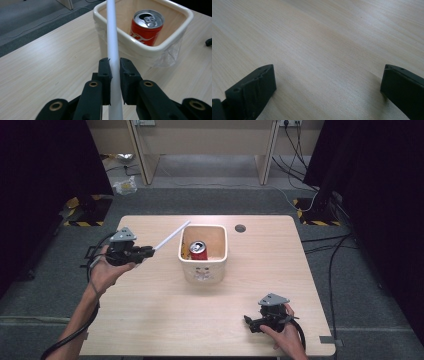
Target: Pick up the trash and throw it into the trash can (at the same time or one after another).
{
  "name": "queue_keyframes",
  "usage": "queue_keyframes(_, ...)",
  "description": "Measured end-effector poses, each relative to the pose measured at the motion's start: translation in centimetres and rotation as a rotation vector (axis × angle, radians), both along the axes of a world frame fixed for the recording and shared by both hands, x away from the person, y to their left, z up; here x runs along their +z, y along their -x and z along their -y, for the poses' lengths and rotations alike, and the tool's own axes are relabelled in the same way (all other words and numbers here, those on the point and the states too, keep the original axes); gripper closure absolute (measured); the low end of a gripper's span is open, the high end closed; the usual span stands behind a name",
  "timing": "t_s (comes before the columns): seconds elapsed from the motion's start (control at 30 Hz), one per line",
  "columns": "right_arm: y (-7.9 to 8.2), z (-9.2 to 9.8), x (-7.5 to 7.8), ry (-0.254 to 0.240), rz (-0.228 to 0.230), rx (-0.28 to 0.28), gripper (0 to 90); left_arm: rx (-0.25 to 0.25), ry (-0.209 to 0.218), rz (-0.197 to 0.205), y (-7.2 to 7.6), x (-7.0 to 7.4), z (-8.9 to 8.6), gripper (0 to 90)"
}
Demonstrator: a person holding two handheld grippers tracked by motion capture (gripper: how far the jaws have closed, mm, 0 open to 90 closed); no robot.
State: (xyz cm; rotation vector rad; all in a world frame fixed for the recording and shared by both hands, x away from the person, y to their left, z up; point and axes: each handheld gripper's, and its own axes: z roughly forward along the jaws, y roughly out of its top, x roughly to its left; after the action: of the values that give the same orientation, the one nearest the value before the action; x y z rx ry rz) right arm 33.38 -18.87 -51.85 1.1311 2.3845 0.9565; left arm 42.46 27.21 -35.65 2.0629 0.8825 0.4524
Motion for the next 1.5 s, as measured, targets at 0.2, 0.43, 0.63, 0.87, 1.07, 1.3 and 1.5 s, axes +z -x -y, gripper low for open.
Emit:
queue_keyframes(0.2,0.0,0.0,0.0,-0.001,-0.001,-0.001,0.2,-0.033,-0.045,-0.003,0.0,0.6,1.6,79.4)
queue_keyframes(0.43,0.0,0.0,0.0,0.000,0.000,0.000,0.2,-0.042,-0.086,-0.023,-0.8,0.6,2.8,79.3)
queue_keyframes(0.63,0.0,0.0,0.0,0.000,0.000,0.001,0.2,-0.053,-0.104,-0.046,-1.6,0.4,3.9,79.2)
queue_keyframes(0.87,0.0,0.0,0.0,-0.001,0.002,0.000,0.2,-0.042,-0.121,-0.063,-2.3,0.4,4.5,79.1)
queue_keyframes(1.07,0.0,0.0,0.0,-0.001,0.002,0.000,0.2,-0.035,-0.084,-0.026,-2.4,0.9,5.1,74.9)
queue_keyframes(1.3,0.0,0.0,0.0,-0.001,0.002,0.000,0.2,0.001,-0.020,0.016,-2.0,2.1,5.4,50.3)
queue_keyframes(1.5,0.0,0.0,0.0,-0.001,0.002,0.000,0.2,0.026,0.024,0.014,-1.8,2.4,4.8,42.4)
